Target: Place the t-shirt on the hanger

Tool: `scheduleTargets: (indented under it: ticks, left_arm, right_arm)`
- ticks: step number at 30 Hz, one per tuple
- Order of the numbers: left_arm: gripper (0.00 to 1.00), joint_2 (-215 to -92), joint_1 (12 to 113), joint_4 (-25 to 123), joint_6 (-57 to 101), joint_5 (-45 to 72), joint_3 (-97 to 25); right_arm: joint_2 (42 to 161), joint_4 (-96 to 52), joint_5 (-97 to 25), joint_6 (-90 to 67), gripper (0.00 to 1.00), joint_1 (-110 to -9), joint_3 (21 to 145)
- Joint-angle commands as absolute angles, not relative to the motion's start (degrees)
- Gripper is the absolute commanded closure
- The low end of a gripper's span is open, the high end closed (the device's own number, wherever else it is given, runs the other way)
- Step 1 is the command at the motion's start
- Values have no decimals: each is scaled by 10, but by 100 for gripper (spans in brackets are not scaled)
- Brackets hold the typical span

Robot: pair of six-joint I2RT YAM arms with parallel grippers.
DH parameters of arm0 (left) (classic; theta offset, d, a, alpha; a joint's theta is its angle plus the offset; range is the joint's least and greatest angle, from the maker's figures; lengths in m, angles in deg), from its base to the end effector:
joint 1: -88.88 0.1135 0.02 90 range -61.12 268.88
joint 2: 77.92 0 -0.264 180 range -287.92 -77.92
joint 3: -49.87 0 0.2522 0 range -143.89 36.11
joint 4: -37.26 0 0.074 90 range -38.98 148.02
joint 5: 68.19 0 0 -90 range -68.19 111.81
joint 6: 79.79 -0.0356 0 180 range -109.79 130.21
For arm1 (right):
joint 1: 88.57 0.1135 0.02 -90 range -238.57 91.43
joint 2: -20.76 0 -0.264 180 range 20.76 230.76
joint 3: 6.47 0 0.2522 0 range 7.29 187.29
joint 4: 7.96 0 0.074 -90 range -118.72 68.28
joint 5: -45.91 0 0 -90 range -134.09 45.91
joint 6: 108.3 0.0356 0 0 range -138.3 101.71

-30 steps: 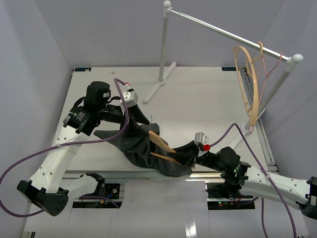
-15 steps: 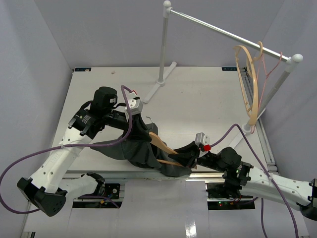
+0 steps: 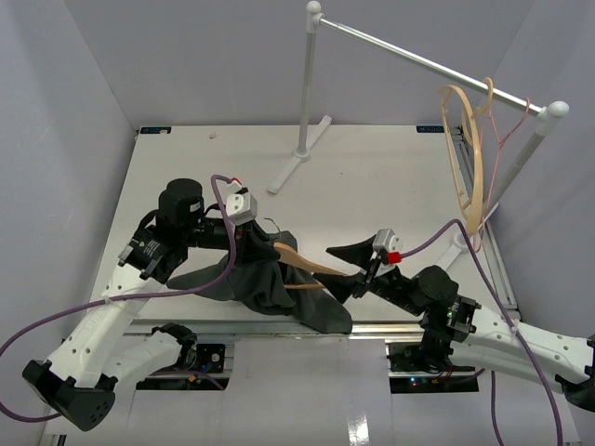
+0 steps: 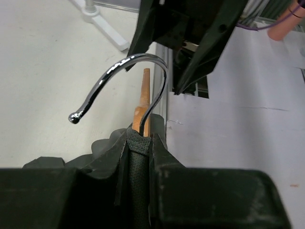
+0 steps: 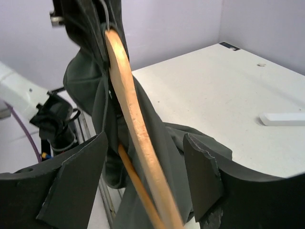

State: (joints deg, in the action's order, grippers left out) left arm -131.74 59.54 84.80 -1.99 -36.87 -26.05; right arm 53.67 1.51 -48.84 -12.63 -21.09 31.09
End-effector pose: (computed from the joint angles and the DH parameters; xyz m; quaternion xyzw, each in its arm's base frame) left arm 0.1432 -0.1154 0.3817 0.5060 0.5963 -0.4790 0.3986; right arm 0.0624 0.1429 0.3041 -0.2875 0.5439 0.4491 0.6480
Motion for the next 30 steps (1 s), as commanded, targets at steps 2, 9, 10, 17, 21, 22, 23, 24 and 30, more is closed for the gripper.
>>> scheduleTargets:
  ticks: [2,9,10,17,21,22,23,24,30]
  left_arm:
    - [100,-1303,598,774,52,-237,-244]
    - [100,-1334,598,750,145,-114,-264]
    - [100,-1333,598,745,152,-108,-263]
    - [100,-1273,598,654,200,-50,-195]
    - [100,-1244,598,623,220,-14,-167]
    - [100,-1240,598,620,224,-12,-165]
    - [100,-1233,598,616,233,-12,-163]
    - [100,-1226,598,611,242,-12,-161]
    - [100,-1182,598,563,262,-11,-136]
  right_arm:
    - [509,-17,-617,-107,25,-213,354]
    - [533,-82,-681,-74,26,-213,393]
    - [542,-90,-681,-67,27,-213,399]
    - [607,-74,-673,-50,29,-213,395]
    - [663,-54,-682,-52,30,-213,418]
    - [673,-55,-681,-48,30,-214,420]
    - [684,-51,-671,-40,30,-214,425]
    - [694,-46,-659,-32,31,-213,427]
    - [714,1,-664,-1,31,-214,385]
